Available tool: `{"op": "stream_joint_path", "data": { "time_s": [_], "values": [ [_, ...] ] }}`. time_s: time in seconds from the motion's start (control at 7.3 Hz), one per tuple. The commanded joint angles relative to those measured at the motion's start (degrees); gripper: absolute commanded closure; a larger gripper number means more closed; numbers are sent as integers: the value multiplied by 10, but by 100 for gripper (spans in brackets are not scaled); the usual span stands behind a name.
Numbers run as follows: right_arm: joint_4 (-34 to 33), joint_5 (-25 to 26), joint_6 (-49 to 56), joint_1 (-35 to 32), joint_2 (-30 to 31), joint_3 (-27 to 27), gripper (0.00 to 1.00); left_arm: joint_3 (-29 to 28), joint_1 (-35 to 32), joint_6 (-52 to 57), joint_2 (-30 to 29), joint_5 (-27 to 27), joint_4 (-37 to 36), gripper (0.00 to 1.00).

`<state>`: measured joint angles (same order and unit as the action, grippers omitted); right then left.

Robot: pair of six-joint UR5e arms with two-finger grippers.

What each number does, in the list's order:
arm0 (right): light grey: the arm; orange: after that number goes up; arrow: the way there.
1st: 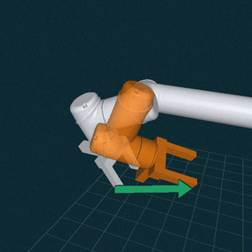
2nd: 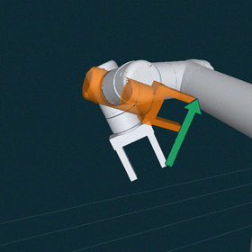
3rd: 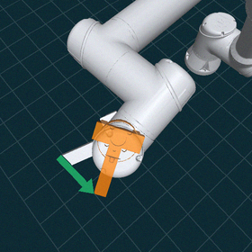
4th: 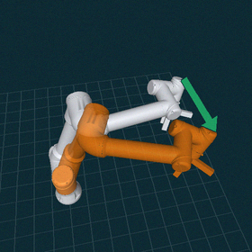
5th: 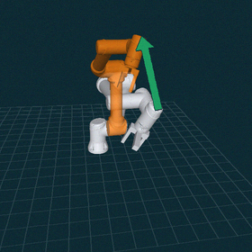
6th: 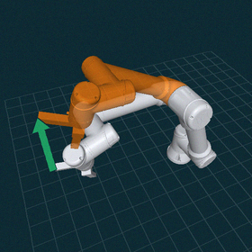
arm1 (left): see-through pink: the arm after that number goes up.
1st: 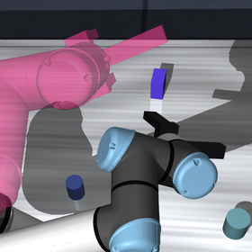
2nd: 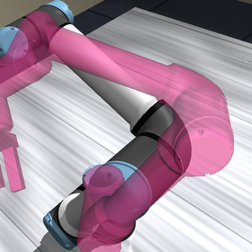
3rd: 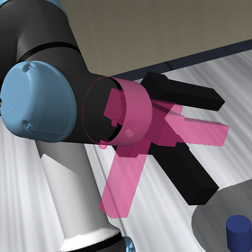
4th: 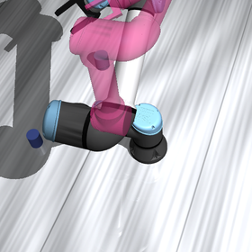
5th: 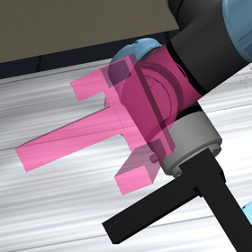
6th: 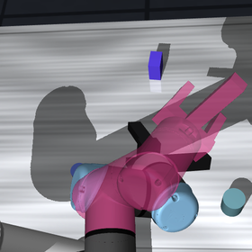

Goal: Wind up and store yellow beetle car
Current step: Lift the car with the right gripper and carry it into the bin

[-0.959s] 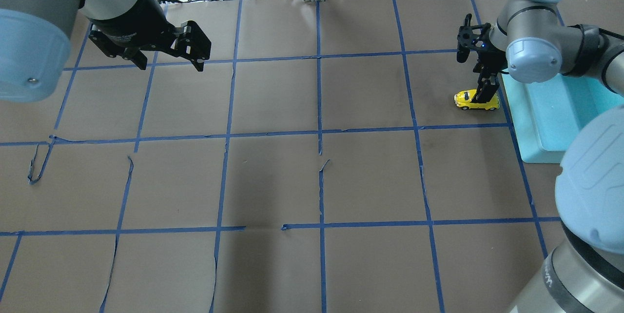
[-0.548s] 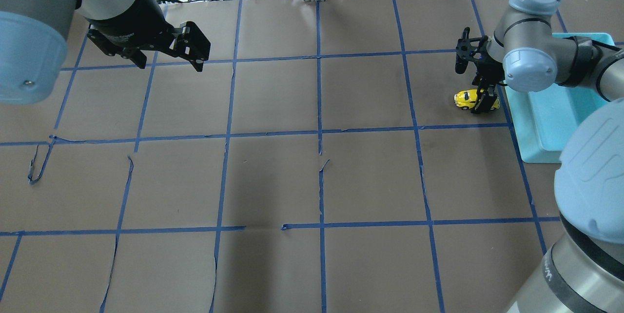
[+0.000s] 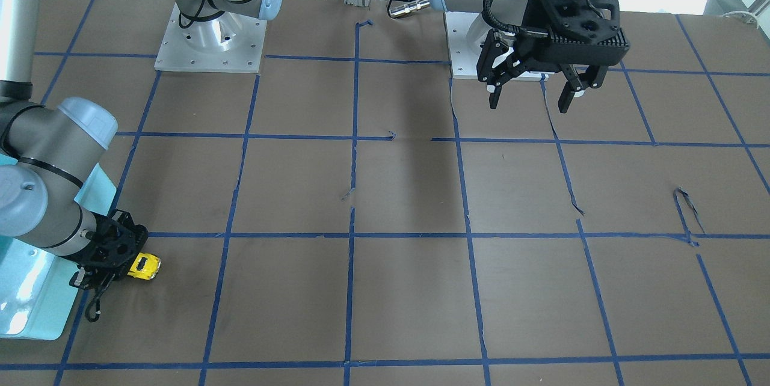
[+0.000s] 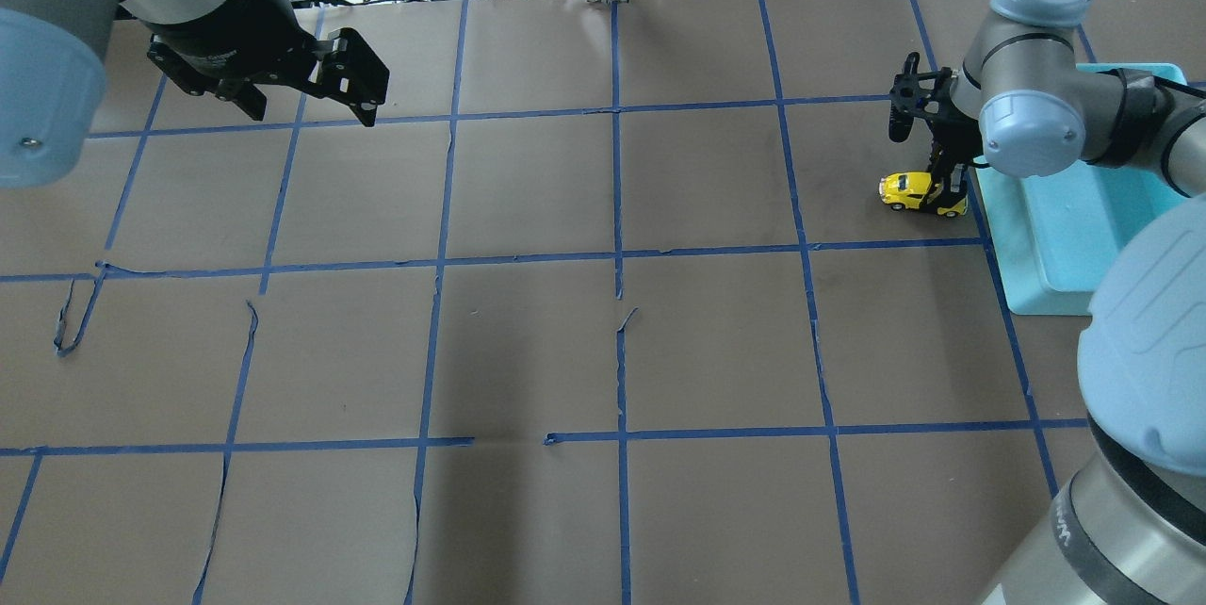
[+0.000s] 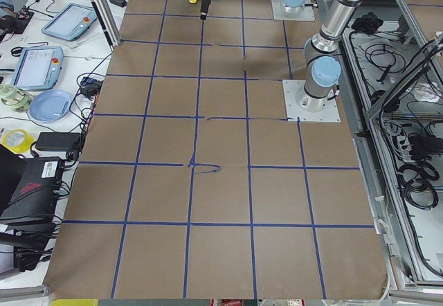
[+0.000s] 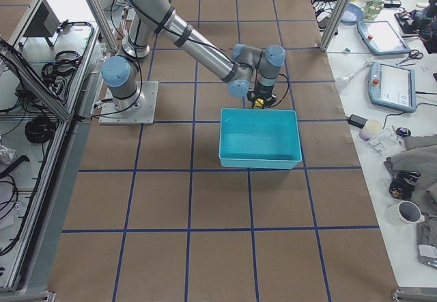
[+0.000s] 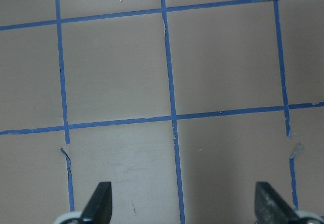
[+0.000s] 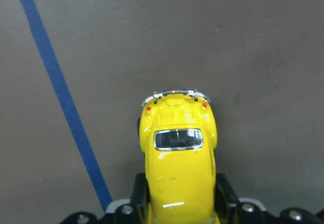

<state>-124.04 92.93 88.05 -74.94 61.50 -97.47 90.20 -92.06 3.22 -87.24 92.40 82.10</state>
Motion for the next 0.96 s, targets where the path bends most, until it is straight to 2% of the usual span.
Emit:
{"op": "stream_joint_path", "data": {
  "time_s": [0.0, 0.14, 0.41, 0.55, 0.82],
  "values": [
    [7, -10, -2, -9, 39, 10, 100, 5, -1, 5, 1, 1, 0, 0],
    [55, -26, -9, -16, 68, 37, 100, 5, 0, 5, 2, 1, 0, 0],
    [244, -21, -19, -13, 87, 158, 100, 3, 0, 5, 2, 1, 0, 0],
    [297, -12, -12, 7, 88, 194, 100, 2, 0, 6, 0, 1, -5, 0],
    [291, -1, 90, 96, 88, 179, 100, 4, 4, 9, 1, 0, -5, 0]
  ]
}}
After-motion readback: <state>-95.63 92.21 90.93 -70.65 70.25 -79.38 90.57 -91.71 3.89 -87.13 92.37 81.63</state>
